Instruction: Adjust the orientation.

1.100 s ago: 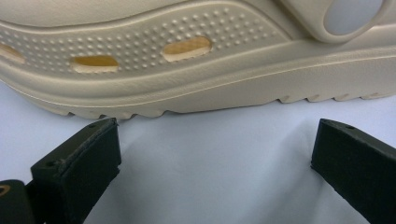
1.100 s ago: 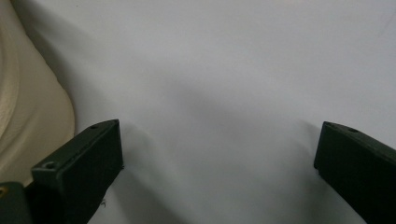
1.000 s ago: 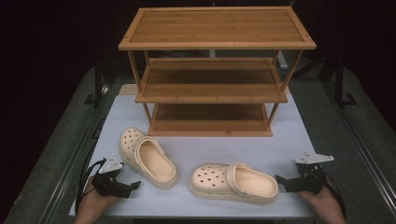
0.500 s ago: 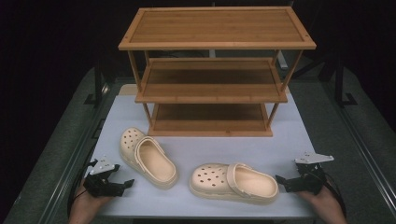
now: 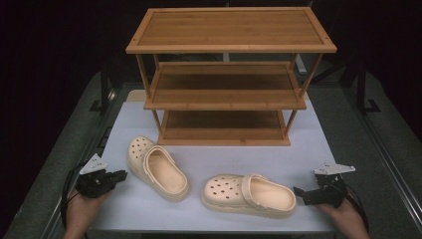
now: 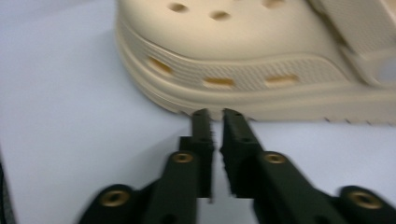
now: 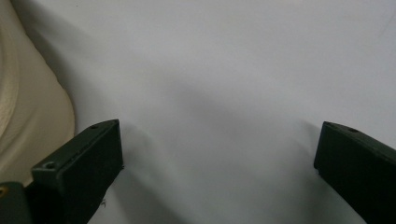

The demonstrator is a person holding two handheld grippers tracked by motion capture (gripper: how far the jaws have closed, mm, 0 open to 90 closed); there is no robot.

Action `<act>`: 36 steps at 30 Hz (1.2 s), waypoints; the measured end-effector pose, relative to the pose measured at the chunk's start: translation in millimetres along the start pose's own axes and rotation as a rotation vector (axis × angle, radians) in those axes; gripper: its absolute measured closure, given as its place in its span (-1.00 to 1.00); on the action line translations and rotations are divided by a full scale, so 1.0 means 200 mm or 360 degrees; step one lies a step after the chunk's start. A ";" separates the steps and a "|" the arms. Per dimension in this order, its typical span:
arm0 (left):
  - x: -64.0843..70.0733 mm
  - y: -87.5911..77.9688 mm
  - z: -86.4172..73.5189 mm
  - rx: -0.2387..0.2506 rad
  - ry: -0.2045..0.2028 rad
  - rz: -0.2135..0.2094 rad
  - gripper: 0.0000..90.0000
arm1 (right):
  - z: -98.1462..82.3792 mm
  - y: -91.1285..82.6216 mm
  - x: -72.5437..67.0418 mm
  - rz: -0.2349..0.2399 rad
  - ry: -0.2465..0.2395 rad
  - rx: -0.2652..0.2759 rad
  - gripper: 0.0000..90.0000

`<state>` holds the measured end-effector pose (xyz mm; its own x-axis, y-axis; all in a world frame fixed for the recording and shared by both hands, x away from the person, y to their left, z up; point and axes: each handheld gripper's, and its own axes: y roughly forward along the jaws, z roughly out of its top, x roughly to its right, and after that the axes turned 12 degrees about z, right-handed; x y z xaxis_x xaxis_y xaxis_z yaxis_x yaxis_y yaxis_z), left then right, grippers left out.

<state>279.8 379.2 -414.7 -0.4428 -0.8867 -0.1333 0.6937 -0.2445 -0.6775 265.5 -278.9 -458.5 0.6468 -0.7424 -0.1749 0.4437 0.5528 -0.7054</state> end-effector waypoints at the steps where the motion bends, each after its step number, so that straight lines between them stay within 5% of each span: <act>1: -0.03 0.01 0.03 -0.0009 -0.0031 0.0003 1.00 | 0.00 0.00 0.00 0.0000 0.0001 0.0000 -0.98; 10: -0.15 0.03 0.17 0.0048 -0.0109 0.0068 1.00 | 0.00 0.00 0.00 0.0000 0.0001 0.0001 -0.98; 18: -0.24 0.17 0.31 0.0089 -0.0161 0.0071 1.00 | 0.00 0.00 0.00 0.0000 0.0002 0.0001 -0.98; 29: -0.29 0.38 0.39 0.0093 -0.0188 0.0027 1.00 | 0.00 0.00 0.00 0.0000 -0.0001 0.0004 -0.98; 36: -0.27 0.44 0.43 0.0085 -0.0171 -0.0017 1.00 | 0.00 0.00 0.00 0.0000 -0.0001 0.0004 -0.98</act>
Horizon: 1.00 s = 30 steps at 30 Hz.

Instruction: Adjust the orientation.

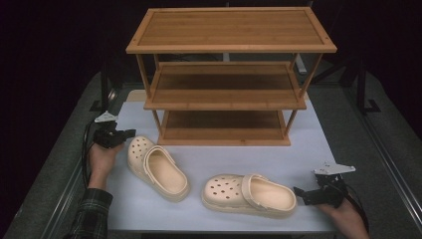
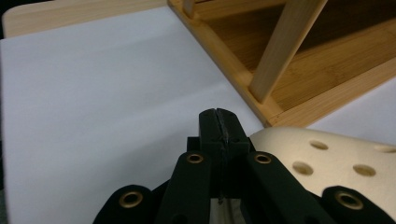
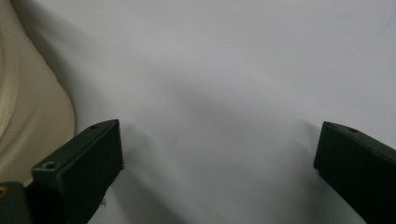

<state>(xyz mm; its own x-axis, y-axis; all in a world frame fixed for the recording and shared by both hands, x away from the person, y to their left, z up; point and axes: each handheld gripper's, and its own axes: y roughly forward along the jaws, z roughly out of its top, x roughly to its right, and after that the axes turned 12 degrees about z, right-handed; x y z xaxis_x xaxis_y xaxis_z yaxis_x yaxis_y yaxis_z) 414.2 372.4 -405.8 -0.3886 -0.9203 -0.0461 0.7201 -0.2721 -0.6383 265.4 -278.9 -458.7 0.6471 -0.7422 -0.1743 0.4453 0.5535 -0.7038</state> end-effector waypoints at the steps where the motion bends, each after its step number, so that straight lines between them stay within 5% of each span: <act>1: 0.02 0.02 0.00 -0.0005 0.0012 -0.0009 1.00 | 0.00 0.00 0.00 0.0000 0.0000 0.0000 -0.98; 6: 0.04 0.01 0.01 -0.0010 0.0030 0.0007 1.00 | 0.00 0.00 0.00 0.0000 -0.0002 0.0001 -0.98; 18: 0.16 0.03 0.03 -0.0007 0.0153 -0.0158 1.00 | 0.00 0.00 0.00 -0.0002 -0.0002 0.0000 -0.98; 30: 0.29 0.02 0.03 -0.0020 0.0218 -0.0251 1.00 | 0.00 0.00 0.00 -0.0001 -0.0002 0.0000 -0.98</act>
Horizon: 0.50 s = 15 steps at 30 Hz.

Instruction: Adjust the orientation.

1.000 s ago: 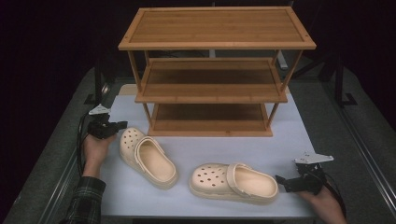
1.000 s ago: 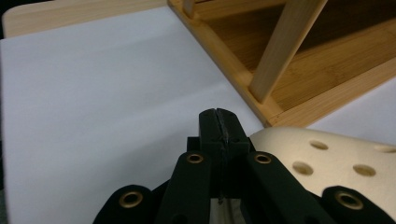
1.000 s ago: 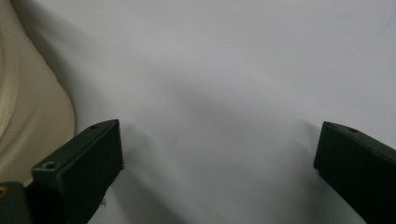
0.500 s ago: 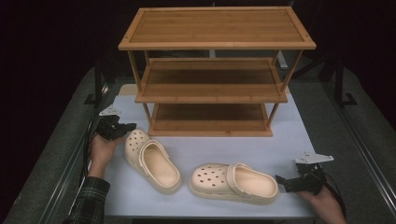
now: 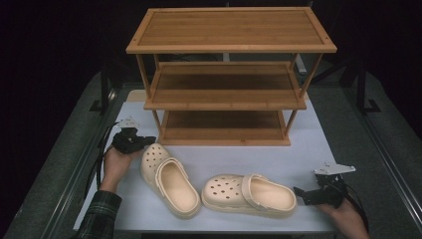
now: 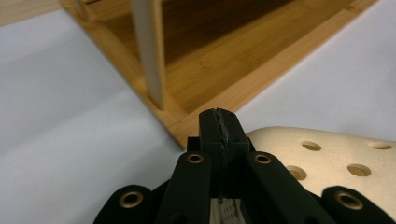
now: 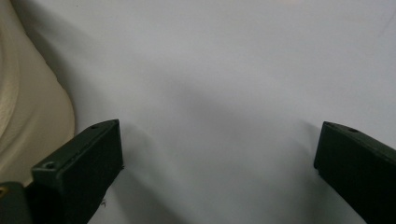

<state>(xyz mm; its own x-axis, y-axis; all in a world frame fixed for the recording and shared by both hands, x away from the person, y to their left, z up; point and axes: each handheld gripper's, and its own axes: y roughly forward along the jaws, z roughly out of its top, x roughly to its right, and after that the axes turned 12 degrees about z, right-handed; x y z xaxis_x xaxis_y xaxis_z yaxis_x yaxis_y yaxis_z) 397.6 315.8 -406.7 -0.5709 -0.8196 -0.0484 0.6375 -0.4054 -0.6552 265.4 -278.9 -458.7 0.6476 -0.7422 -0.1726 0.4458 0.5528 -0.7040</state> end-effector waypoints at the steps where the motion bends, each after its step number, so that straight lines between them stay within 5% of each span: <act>1: 0.01 0.00 0.00 0.0003 0.0004 -0.0008 1.00 | 0.00 0.00 0.00 0.0000 0.0000 0.0000 -0.98; 8: 0.06 0.01 0.02 -0.0012 0.0040 -0.0042 1.00 | 0.00 0.00 0.00 0.0000 0.0001 0.0001 -0.98; 15: 0.02 -0.06 0.00 -0.0007 0.0008 -0.0018 1.00 | 0.00 0.00 0.00 0.0001 0.0001 0.0002 -0.98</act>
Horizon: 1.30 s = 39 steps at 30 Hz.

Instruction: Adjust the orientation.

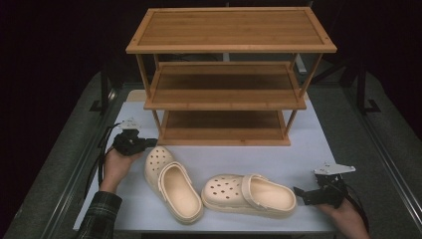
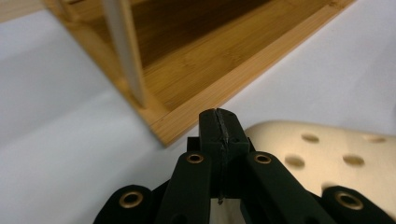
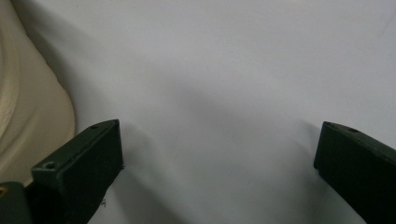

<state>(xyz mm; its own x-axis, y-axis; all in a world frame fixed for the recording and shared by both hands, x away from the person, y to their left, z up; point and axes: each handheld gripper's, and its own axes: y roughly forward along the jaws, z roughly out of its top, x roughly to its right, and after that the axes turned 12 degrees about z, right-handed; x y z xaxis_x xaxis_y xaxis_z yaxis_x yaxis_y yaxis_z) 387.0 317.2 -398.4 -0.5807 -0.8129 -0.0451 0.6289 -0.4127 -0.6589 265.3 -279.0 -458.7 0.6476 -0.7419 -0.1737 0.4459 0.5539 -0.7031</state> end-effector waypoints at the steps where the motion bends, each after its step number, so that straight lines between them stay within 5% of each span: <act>1: 0.00 0.00 0.00 0.0000 0.0000 0.0000 1.00 | 0.00 0.00 0.00 0.0000 0.0000 0.0001 -0.98; 8: -0.02 -0.20 -0.12 0.0023 -0.0054 0.0032 1.00 | 0.00 0.00 0.00 0.0001 0.0000 0.0001 -0.98; 22: 0.19 -0.44 -0.39 0.0013 0.0014 0.0075 1.00 | 0.00 0.00 0.00 0.0001 -0.0001 -0.0001 -0.98; 27: 0.23 -0.44 -0.44 -0.0038 0.0050 0.0084 1.00 | 0.00 0.00 0.00 0.0000 0.0000 -0.0003 -0.98; 39: 0.27 -0.32 -0.40 -0.0064 0.0088 0.0018 1.00 | 0.00 0.00 0.00 0.0002 0.0001 -0.0001 -0.98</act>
<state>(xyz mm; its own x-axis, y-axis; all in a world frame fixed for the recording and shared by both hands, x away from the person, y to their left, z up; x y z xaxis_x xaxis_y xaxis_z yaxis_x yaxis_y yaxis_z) 272.8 332.4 -418.4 -0.6018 -0.7932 -0.0935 0.6150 -0.3855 -0.6878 265.4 -279.1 -458.6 0.6477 -0.7416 -0.1749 0.4447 0.5543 -0.7035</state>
